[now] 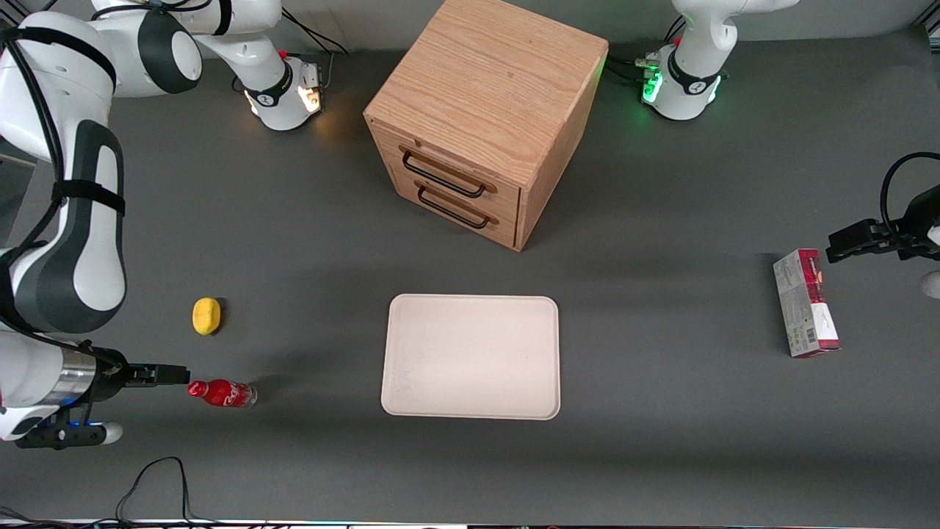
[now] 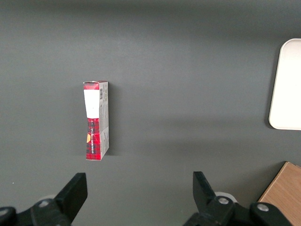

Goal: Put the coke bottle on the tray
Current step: 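Close the right gripper around the bottle's cap end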

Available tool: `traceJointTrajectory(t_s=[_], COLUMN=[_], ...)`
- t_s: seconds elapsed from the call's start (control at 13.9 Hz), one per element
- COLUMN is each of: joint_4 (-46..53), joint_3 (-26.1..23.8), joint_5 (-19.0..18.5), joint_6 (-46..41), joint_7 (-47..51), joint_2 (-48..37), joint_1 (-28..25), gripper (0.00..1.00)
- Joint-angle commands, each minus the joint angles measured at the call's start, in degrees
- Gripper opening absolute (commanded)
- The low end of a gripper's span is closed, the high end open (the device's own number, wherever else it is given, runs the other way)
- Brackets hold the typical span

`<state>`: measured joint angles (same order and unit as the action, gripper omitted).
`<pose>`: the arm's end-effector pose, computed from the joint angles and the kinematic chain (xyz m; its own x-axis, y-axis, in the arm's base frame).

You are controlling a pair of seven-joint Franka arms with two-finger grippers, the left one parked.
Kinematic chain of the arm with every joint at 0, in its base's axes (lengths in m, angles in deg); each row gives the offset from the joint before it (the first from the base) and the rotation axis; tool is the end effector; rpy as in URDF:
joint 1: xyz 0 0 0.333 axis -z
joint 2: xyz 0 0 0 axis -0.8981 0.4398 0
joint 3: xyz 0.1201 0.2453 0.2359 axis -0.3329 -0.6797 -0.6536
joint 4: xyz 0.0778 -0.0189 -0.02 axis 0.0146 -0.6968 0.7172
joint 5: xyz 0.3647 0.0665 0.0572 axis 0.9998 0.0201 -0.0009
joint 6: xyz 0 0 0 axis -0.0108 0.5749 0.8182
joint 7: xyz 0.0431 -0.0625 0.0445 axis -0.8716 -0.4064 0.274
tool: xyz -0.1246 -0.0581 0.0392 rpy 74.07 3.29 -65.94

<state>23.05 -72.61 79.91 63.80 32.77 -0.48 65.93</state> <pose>0.7772 -0.0160 0.4091 0.9983 0.0208 -0.0553 0.0192 -0.9994 -0.0297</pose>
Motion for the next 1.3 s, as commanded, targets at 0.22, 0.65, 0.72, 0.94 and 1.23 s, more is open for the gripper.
traceJointTrajectory(t_s=[0.22, 0.65, 0.72, 0.94, 1.23], joint_4=[-10.7, -19.0, -20.9, -22.3, -21.7], joint_3=[0.2, 0.2, 0.1, 0.1, 0.1], joint_5=[1.6, 1.6, 1.6, 1.6, 1.6], joint_6=[10.7, 16.4, 17.8, 19.1, 19.1], joint_7=[-2.0, -2.2, -2.2, -2.2, -1.3], joint_2=[-1.5, -4.0, -4.5, -5.0, -5.0], joint_1=[-0.3, -0.3, -0.3, -0.3, -0.2], gripper=[0.99, 0.99, 0.99, 0.76, 0.06])
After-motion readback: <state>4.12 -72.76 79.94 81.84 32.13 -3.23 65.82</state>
